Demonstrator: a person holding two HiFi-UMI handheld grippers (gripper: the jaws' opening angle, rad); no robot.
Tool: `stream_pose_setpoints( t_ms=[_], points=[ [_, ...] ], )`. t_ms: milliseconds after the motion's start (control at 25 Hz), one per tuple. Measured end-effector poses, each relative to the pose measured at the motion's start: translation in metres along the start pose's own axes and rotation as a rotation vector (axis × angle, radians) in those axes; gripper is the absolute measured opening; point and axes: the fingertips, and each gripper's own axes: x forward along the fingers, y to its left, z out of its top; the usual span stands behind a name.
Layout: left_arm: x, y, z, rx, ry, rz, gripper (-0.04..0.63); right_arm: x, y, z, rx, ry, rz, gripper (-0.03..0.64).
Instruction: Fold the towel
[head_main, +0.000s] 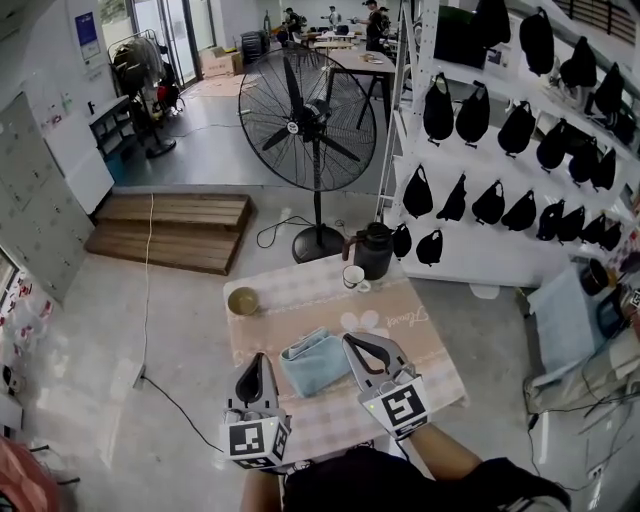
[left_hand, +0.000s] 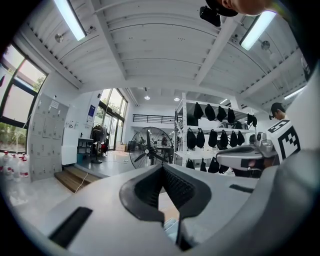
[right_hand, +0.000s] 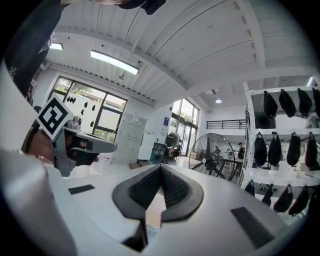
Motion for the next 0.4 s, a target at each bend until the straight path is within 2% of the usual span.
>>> stream_pose_setpoints(
  t_ms=[400],
  points=[
    [0.0028, -0.0059, 0.0006, -0.006, 0.012, -0.008, 0.005, -0.0025, -0.0039, 0.003, 0.0, -0.001, 0.009, 0.0]
  ],
)
